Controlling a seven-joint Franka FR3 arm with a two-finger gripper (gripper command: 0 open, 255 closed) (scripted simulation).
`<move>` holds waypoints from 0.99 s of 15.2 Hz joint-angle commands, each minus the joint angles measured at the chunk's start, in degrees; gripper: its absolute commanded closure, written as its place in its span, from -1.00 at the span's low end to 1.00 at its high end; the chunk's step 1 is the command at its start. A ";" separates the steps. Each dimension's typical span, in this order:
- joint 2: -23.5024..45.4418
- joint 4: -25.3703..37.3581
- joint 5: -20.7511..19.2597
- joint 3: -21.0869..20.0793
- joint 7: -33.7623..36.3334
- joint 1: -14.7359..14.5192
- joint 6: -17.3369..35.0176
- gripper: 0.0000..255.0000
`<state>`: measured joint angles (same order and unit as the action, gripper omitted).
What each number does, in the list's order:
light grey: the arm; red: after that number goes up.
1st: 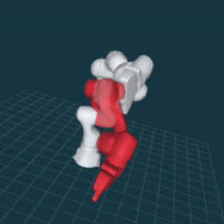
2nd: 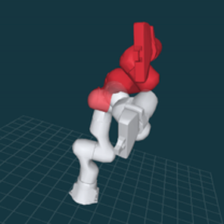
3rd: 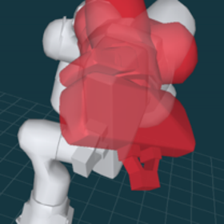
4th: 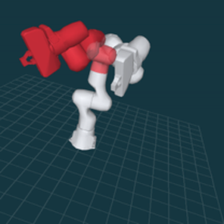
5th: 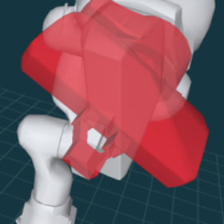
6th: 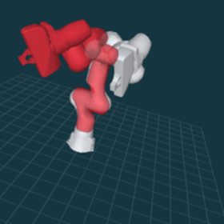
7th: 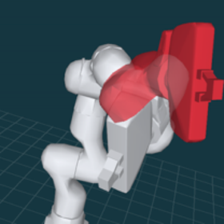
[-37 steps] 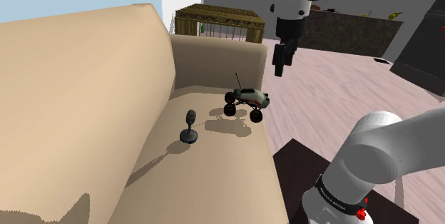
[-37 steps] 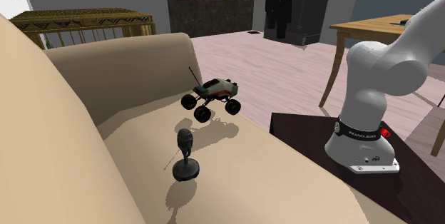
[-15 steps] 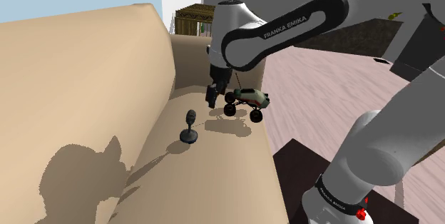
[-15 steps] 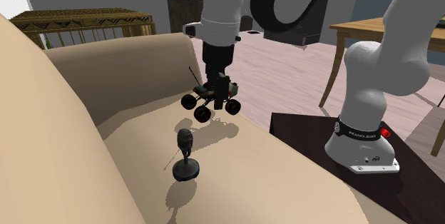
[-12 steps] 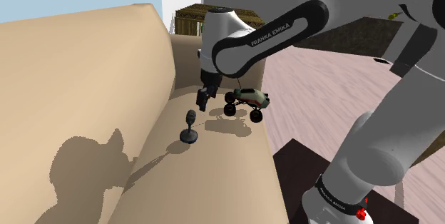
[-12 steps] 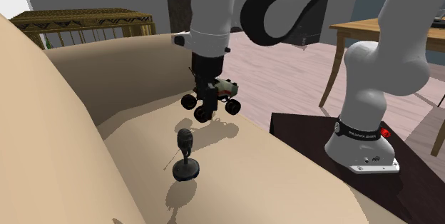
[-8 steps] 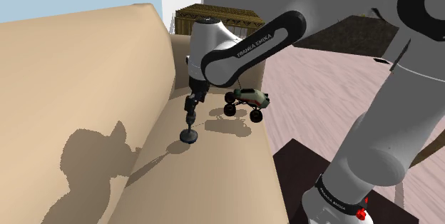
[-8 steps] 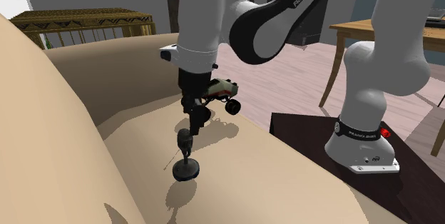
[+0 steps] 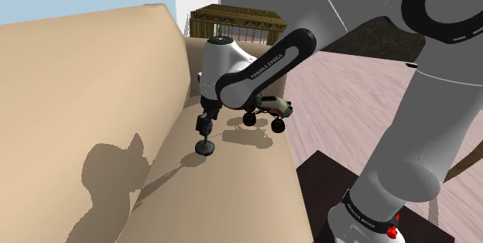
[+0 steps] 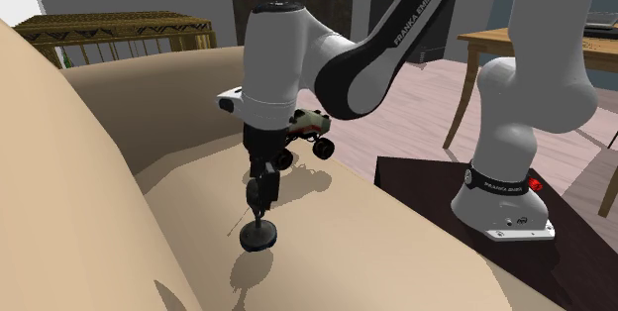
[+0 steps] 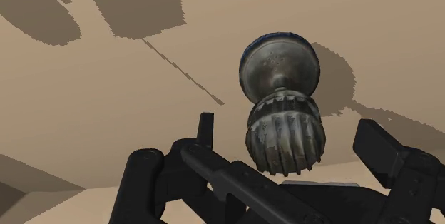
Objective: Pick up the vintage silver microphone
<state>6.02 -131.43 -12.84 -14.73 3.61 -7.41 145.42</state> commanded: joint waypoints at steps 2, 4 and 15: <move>0.58 -0.17 -0.51 0.05 0.54 -0.11 0.73 -1.00; 0.56 -0.29 -0.53 0.06 0.56 -0.11 0.82 1.00; -1.12 0.37 0.83 -0.23 -0.58 0.01 -1.38 1.00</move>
<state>5.36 -131.29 -12.41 -14.89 3.39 -7.44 144.70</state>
